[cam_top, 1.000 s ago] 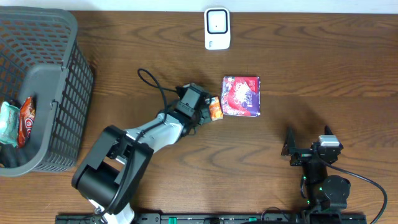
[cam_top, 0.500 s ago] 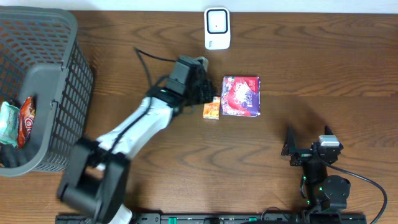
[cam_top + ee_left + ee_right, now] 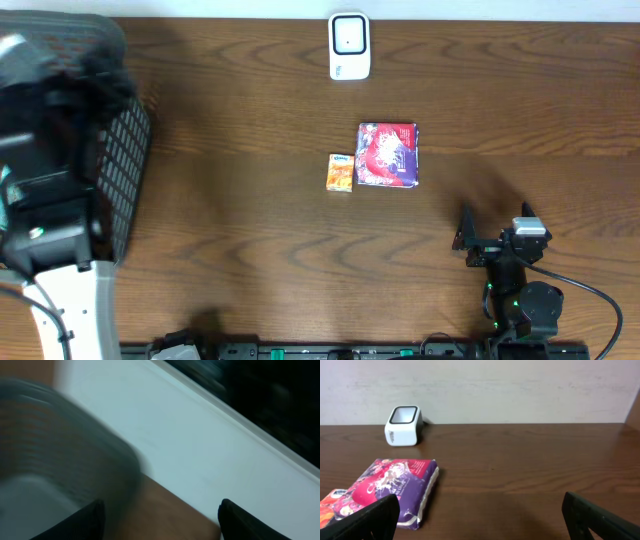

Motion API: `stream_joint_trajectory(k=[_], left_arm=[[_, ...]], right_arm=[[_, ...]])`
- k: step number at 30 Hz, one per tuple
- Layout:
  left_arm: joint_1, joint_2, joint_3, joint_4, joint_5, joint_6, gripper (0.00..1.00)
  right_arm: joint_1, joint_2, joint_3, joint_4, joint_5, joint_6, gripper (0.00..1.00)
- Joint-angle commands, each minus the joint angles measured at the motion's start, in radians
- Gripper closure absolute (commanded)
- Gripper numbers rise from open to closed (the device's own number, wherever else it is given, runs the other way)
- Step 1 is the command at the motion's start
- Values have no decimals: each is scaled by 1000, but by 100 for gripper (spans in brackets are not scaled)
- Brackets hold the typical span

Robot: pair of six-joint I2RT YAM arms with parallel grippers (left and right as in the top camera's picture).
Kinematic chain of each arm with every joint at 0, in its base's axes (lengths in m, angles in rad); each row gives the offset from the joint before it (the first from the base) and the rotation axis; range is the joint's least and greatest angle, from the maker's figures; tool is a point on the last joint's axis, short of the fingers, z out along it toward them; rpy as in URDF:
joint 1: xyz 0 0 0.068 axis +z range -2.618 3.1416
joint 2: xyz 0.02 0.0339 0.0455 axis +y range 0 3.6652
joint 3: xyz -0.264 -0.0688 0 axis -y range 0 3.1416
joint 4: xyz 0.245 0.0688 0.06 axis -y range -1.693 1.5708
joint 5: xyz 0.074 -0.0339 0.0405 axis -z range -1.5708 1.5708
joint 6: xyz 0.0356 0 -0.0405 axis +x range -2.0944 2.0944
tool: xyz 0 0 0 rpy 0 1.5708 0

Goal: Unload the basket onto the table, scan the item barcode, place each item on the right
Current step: 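Place the Kleenex pack beside the purple pack and open the gripper, then reach the left gripper into the basket toward the red snack bar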

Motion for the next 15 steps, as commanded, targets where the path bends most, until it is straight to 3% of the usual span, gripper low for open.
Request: stream_joint_trajectory(k=[1,5,10,15], left_arm=[[154,56,2,-31,-185,9,20],[242,188,2,-113,-334,9,1],[273,336,2,-210,-493,9,2],[302,438,2,-309,-528,10,2]], right_arm=[[-5,-4,-2,-4,-2,7,1],[-5,-4,-2,-4,-2,7,1],[-5,-4,-2,-4,-2,7,1],[-5,-4,-2,-4,-2,7,1]])
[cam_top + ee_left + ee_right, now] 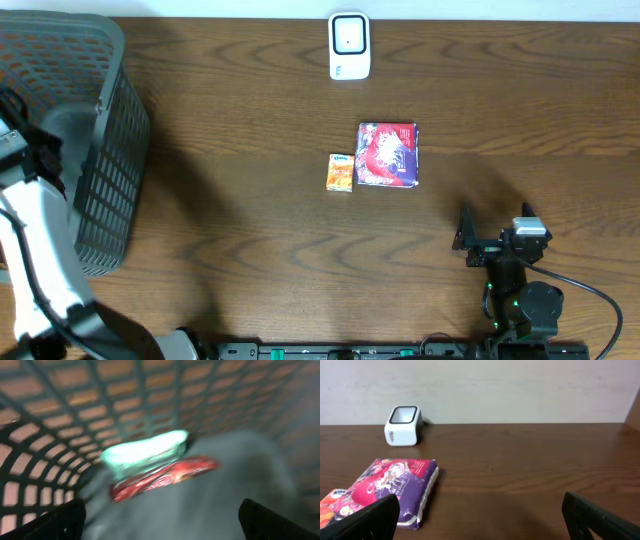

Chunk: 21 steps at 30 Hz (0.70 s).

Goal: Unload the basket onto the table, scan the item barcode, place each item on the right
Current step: 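Reach the left gripper into the basket toward the red snack bar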

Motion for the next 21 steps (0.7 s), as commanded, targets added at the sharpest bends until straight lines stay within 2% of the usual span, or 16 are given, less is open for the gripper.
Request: stream_joint_trajectory(k=[1,5,6,7,9,13,16,21], left_arm=[[32,66,4,-40,-86,6,2],[56,132,4,-50,-85,6,0],[60,142,4,-53,-84,6,14],[62,153,4,-53,-75,6,20],[69,171,4,-46,-26,22,21],[76,212,4,18,147,209,20],[78,246,4,42,157,294,19],[100,283,4,89,151,329,19]], right_arm=[[-5,-4,-2,-4,-2,7,1],[-5,-4,-2,-4,-2,7,1],[-5,-4,-2,-4,-2,7,1],[-5,-4,-2,-4,-2,7,1],[-5,-4,-2,-4,-2,7,1],[-5,-4,-2,-4,-2,7,1],[-5,-4,-2,-4,-2,7,1],[-5,-4,-2,-4,-2,7,1]])
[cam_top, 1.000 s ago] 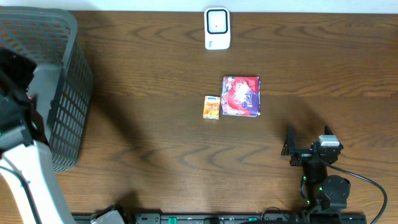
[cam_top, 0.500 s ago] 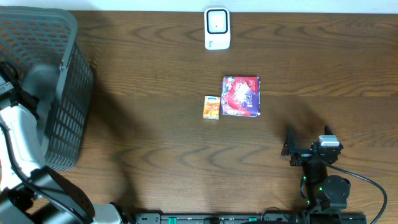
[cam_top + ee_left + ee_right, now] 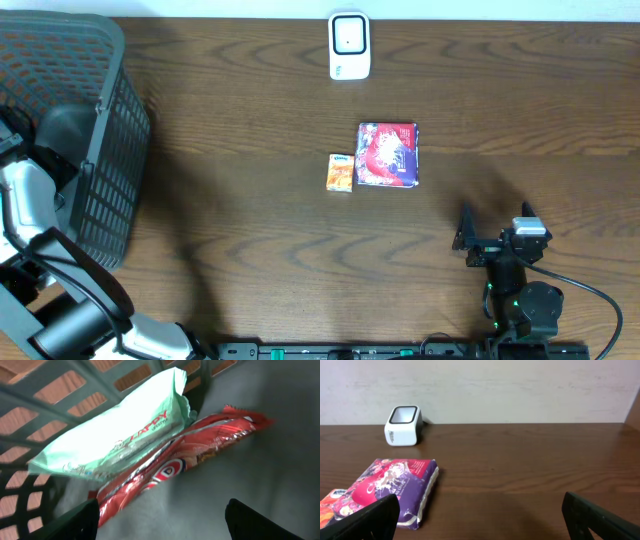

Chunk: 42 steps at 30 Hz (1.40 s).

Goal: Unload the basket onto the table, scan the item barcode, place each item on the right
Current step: 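Reach the left gripper into the basket toward the red snack bar, then grasp the red snack bar and carry it toward the scanner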

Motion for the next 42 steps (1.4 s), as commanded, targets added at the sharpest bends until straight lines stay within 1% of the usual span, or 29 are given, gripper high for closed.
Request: stream_joint_trajectory(k=[1,2,5,9,11,12,14,15,16,18,19,20,22,24,25,26,28,29,32,33,35,36,37,40,42], left_arm=[[40,36,4,39,17,73,19],[47,39,4,43,21,76,19],[76,84,4,53,113,151,19],[84,146,4,50,121,151,19],[83,173,4,47,135,152,22],[84,181,4,46,147,152,28],[84,186,4,43,176,155,46],[84,182,4,46,177,155,47],[83,176,4,47,177,155,52],[84,157,4,51,177,154,75],[83,145,4,53,178,145,81],[82,130,4,55,178,126,92],[83,70,4,56,237,69,92],[83,10,4,76,343,35,93],[83,-31,4,95,423,6,93],[83,-84,4,124,519,-50,93],[83,-146,4,166,628,-144,93],[81,-192,4,200,725,-231,93],[48,-278,4,297,923,-380,92],[26,-306,4,327,962,-411,93],[-64,-397,4,356,978,-424,92],[-133,-448,4,354,969,-405,93],[-160,-466,4,354,962,-395,93],[-341,-552,4,303,855,-353,93],[-456,-582,4,240,751,-322,93]], right_arm=[[-5,-4,-2,-4,-2,7,1],[-5,-4,-2,-4,-2,7,1],[-5,-4,-2,-4,-2,7,1],[-5,-4,-2,-4,-2,7,1],[-5,-4,-2,-4,-2,7,1],[-5,-4,-2,-4,-2,7,1],[-5,-4,-2,-4,-2,7,1],[-5,-4,-2,-4,-2,7,1],[-5,-4,-2,-4,-2,6,1],[-5,-4,-2,-4,-2,7,1],[-5,-4,-2,-4,-2,7,1],[-5,-4,-2,-4,-2,7,1],[-5,-4,-2,-4,-2,7,1],[-5,-4,-2,-4,-2,7,1],[-5,-4,-2,-4,-2,7,1],[-5,-4,-2,-4,-2,7,1],[-5,-4,-2,-4,-2,7,1],[-5,-4,-2,-4,-2,7,1],[-5,-4,-2,-4,-2,7,1],[-5,-4,-2,-4,-2,7,1],[-5,-4,-2,-4,-2,7,1],[-5,-4,-2,-4,-2,7,1],[-5,-4,-2,-4,-2,7,1],[-5,-4,-2,-4,-2,7,1],[-5,-4,-2,-4,-2,7,1]])
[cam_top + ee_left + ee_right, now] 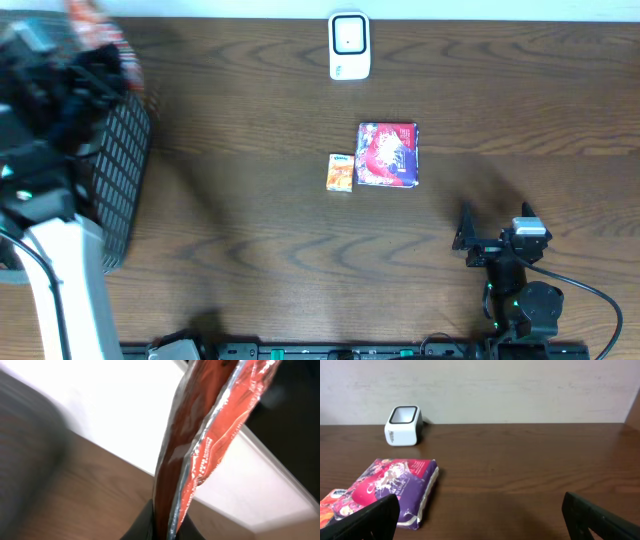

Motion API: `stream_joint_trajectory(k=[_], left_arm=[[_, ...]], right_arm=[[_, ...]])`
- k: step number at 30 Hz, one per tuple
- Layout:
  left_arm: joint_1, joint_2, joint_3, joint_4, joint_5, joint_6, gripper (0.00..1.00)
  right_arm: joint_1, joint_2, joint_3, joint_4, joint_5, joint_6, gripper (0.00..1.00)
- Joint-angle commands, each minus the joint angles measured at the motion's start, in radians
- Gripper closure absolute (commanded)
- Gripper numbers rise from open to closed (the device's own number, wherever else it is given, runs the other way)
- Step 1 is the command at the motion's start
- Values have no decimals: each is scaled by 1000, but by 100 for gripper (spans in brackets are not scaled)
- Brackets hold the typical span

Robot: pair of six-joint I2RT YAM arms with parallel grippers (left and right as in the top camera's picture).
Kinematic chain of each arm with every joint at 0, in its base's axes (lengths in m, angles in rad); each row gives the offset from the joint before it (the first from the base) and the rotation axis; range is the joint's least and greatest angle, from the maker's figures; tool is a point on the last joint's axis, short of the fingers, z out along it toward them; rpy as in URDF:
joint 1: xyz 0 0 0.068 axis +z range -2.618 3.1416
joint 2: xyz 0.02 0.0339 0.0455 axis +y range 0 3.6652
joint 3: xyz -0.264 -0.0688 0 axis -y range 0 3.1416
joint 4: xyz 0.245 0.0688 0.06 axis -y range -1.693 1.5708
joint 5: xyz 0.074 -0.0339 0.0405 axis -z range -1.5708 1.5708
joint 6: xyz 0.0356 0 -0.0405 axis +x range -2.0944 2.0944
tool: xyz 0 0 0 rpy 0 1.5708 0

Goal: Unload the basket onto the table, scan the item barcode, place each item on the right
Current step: 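Grasp the red snack bar and carry it toward the scanner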

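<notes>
A red snack packet (pixel 210 435) hangs upright between the fingers of my left gripper (pixel 167 522), which is shut on its lower edge. In the overhead view the packet (pixel 96 27) shows at the top left, above the dark mesh basket (pixel 122 150), with the left arm blurred. The white barcode scanner (pixel 349 45) stands at the table's far edge, also in the right wrist view (pixel 403 419). My right gripper (pixel 495 226) rests open at the near right, its fingers apart (pixel 367 520) and holding nothing.
A purple-and-red packet (pixel 387 154) and a small orange box (pixel 340 172) lie side by side mid-table, below the scanner. The same purple packet (pixel 395 487) lies ahead-left of the right gripper. A pale wall runs behind the table.
The left gripper was open inside the basket over a green packet and a red one. Now it is shut on the red packet and raised out of the basket. The right arm has not moved.
The left arm stood above the basket, its camera on the wall and the rim. Then it was down inside the basket, open, facing a green and a red packet, then closer to them. Now it holds the red packet above the basket. The right arm stayed still.
</notes>
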Motion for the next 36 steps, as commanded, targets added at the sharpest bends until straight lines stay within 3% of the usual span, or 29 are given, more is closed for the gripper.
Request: stream_joint_trajectory(k=[1,3,7,8,10,14,19,24,27,31,32,36], left_arm=[[-209,-66,5,-101,-201,61,92],[-330,-65,5,-186,-355,86,93],[-609,12,5,-389,-821,83,93],[-679,61,5,-440,-934,55,92],[-773,169,5,-492,-1029,-52,93],[-859,366,5,-472,-1030,-195,93],[-908,594,5,-354,-1027,-216,91],[-939,689,5,-246,-988,-199,57],[-938,644,23,-244,-961,-95,41],[-919,472,87,-258,-970,119,37],[-906,417,103,-258,-994,148,32],[-804,198,123,-233,-1151,157,30]], right_arm=[[-5,-4,-2,-4,-2,6,1],[-5,-4,-2,-5,-2,6,1],[-5,-4,-2,-5,-2,6,1],[-5,-4,-2,-5,-2,6,1],[-5,-4,-2,-4,-2,6,1],[-5,-4,-2,-5,-2,6,1],[-5,-4,-2,-5,-2,6,1],[-5,-4,-2,-5,-2,6,1],[-5,-4,-2,-5,-2,6,1],[-5,-4,-2,-4,-2,6,1],[-5,-4,-2,-5,-2,6,1],[-5,-4,-2,-4,-2,6,1]])
